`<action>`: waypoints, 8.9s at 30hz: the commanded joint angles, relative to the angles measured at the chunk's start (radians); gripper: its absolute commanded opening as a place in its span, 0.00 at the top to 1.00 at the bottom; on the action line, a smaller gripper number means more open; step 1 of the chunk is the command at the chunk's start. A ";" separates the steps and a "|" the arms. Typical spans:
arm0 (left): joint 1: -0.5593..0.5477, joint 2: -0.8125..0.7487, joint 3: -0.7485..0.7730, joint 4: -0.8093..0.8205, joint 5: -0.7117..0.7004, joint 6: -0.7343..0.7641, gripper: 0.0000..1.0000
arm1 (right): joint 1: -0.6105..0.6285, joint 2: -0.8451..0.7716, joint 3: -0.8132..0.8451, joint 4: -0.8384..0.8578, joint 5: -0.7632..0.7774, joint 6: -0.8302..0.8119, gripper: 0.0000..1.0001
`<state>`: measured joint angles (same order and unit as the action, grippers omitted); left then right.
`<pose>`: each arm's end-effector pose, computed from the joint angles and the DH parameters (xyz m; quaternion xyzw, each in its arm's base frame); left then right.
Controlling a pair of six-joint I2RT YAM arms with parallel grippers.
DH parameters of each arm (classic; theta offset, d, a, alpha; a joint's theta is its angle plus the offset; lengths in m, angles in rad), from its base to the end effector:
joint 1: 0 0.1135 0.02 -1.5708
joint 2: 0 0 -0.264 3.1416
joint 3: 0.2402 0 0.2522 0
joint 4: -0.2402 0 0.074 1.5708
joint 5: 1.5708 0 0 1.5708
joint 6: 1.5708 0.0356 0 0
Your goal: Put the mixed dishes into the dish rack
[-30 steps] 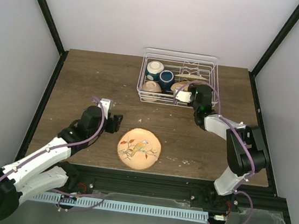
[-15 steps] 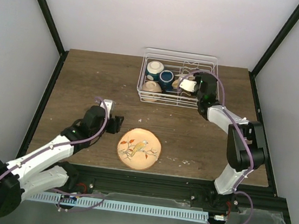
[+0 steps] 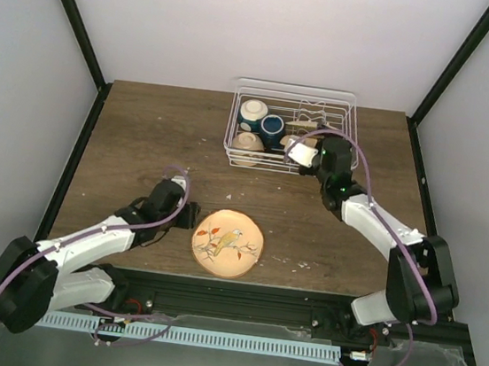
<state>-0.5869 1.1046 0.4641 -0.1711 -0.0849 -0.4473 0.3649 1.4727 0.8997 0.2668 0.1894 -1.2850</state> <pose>0.1757 -0.1132 0.1716 0.0490 0.9268 -0.1488 0.3413 0.3166 0.1138 0.2610 -0.5519 0.5860 -0.3296 0.4933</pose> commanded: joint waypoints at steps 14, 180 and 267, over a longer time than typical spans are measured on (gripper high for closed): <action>0.003 0.070 -0.031 0.051 0.012 -0.026 0.35 | 0.174 -0.159 -0.076 -0.136 0.046 0.503 0.00; 0.107 -0.250 -0.034 -0.002 0.476 -0.105 0.37 | 0.241 -0.128 -0.037 -0.552 -0.800 1.289 0.99; 0.111 -0.086 -0.063 0.073 0.389 -0.065 0.34 | 0.259 -0.385 -0.136 -0.133 0.502 0.036 0.99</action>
<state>-0.4801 1.0164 0.4103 -0.1200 0.2966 -0.5220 0.6136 1.0832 0.7551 -0.0669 0.6186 -1.2095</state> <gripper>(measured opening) 0.660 0.168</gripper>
